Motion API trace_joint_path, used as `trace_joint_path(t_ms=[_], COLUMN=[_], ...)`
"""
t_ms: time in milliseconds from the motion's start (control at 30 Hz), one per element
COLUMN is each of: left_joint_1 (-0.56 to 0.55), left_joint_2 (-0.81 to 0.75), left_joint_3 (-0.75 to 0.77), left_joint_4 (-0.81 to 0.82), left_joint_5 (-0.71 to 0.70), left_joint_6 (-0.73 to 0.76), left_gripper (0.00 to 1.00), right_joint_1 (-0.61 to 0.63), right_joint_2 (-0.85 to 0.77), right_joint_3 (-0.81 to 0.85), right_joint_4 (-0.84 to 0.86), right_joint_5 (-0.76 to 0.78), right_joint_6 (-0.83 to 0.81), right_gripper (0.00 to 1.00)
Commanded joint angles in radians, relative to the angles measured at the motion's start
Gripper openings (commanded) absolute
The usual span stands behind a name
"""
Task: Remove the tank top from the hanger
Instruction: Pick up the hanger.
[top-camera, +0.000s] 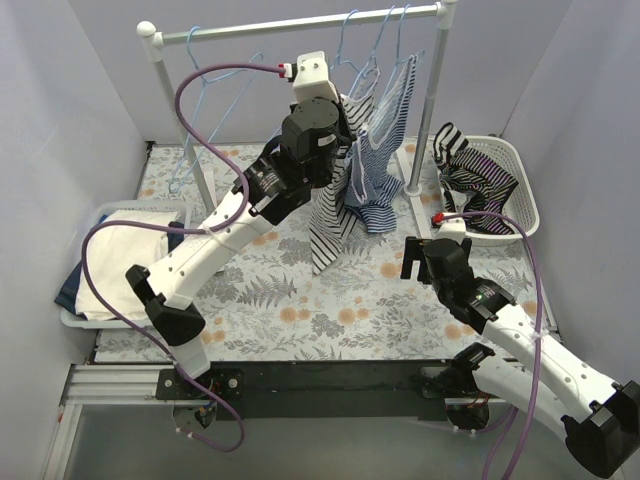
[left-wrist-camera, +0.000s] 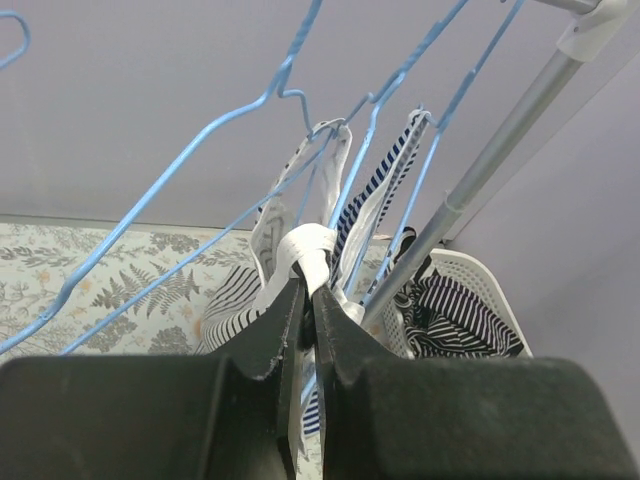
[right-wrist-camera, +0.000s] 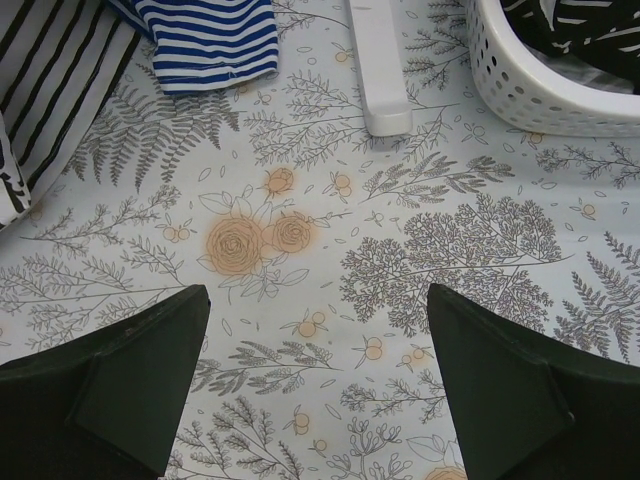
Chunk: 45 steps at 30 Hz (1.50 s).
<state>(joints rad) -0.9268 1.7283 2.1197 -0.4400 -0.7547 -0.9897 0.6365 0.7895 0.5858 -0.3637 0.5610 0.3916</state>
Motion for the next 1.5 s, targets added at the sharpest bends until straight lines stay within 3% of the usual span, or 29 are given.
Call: trace_joint_path(t_ms=[0, 100, 200, 667, 733, 833, 867, 933, 1000, 1033, 1367, 1467], left_joint_1=[-0.001, 0.000, 0.006, 0.123, 0.141, 0.160, 0.163, 0.169, 0.174, 0.177, 0.189, 0.189], left_joint_2=[-0.013, -0.010, 0.011, -0.053, -0.036, -0.015, -0.013, -0.004, 0.007, 0.013, 0.070, 0.099], left_joint_3=[0.013, -0.009, 0.005, -0.158, -0.152, -0.144, -0.139, -0.135, -0.124, -0.119, -0.064, -0.034], left_joint_4=[0.069, 0.170, 0.172, 0.101, 0.078, 0.064, 0.064, 0.066, 0.067, 0.066, 0.014, -0.028], left_joint_5=[-0.046, -0.049, -0.028, 0.204, 0.244, 0.281, 0.288, 0.311, 0.325, 0.331, 0.440, 0.480], left_joint_6=[0.072, 0.129, 0.135, -0.041, -0.058, -0.073, -0.073, -0.073, -0.069, -0.064, -0.053, -0.047], left_gripper=[0.00, 0.00, 0.00, 0.00, 0.09, 0.14, 0.19, 0.42, 0.46, 0.53, 0.50, 0.43], right_joint_1=[0.003, 0.003, 0.003, 0.003, 0.003, 0.003, 0.003, 0.003, 0.003, 0.003, 0.003, 0.002], right_joint_2=[-0.004, -0.012, -0.016, -0.021, -0.016, -0.013, -0.013, -0.016, -0.019, -0.021, -0.006, 0.001], right_joint_3=[0.000, -0.004, -0.006, -0.026, -0.026, -0.027, -0.027, -0.033, -0.037, -0.038, -0.044, -0.046], right_joint_4=[0.046, 0.046, 0.045, 0.045, 0.045, 0.045, 0.046, 0.045, 0.045, 0.045, 0.046, 0.045], right_joint_5=[-0.006, -0.006, -0.007, -0.013, -0.013, -0.016, -0.016, -0.013, -0.009, -0.009, -0.004, -0.004], right_joint_6=[0.015, 0.015, 0.018, 0.026, 0.027, 0.027, 0.026, 0.026, 0.026, 0.026, 0.029, 0.030], right_gripper=[0.99, 0.99, 0.99, 0.99, 0.99, 0.99, 0.99, 0.99, 0.99, 0.99, 0.99, 0.99])
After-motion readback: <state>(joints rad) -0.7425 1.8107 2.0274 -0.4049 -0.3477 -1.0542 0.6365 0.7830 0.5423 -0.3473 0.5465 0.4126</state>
